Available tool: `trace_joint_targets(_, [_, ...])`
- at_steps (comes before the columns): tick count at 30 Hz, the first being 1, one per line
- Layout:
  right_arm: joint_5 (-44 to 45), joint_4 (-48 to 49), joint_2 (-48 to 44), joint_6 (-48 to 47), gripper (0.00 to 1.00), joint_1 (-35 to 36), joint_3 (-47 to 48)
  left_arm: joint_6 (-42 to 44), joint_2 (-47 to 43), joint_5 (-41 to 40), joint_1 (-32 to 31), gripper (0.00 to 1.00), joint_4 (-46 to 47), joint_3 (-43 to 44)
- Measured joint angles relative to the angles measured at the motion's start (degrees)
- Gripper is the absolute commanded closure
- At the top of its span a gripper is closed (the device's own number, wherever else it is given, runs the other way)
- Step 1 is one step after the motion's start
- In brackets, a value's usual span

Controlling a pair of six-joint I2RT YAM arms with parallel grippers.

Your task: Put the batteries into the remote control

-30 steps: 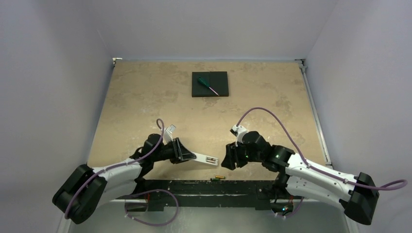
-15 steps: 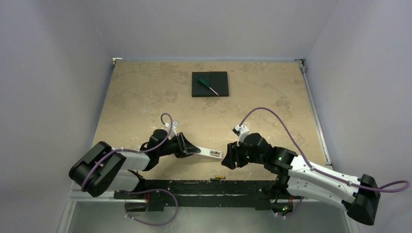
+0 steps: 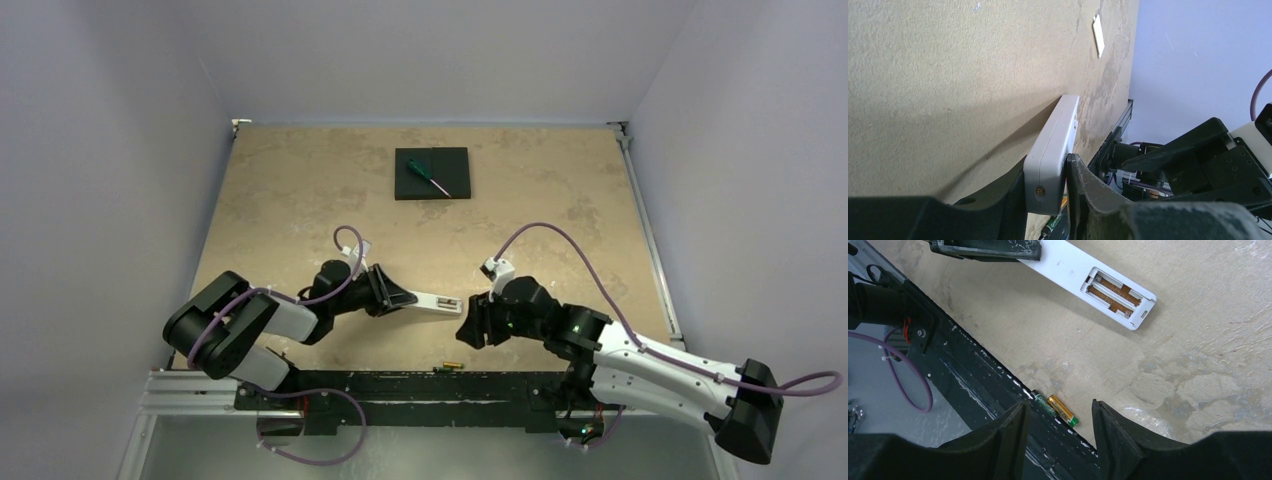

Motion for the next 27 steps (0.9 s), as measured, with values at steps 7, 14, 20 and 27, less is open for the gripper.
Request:
trace_joint_targets(7, [0.0,0.3,3.1,-0.2,0.44,0.1,-0.3,0.1,0.2,0.0,0.0,0.69,-0.6,0.5])
trace_joint_targets(14, [0.0,0.5,6.1,-0.7,0.43,2.8,-0.3,3.5,-0.7,-2.0,0.0,0.53,-8.7,1.2])
trace_joint_targets(20, [1.9,0.5,9.5,-0.6,0.40,6.5,-0.2,5.4,-2.7,-2.0,-0.1,0.45,-11.8,2.2])
trace_joint_targets(27, [5.0,-0.2,12.3,-0.5,0.40,11.5,2.0,7.9,-5.6,-2.6,-0.1,0.41,-17.0,3.3])
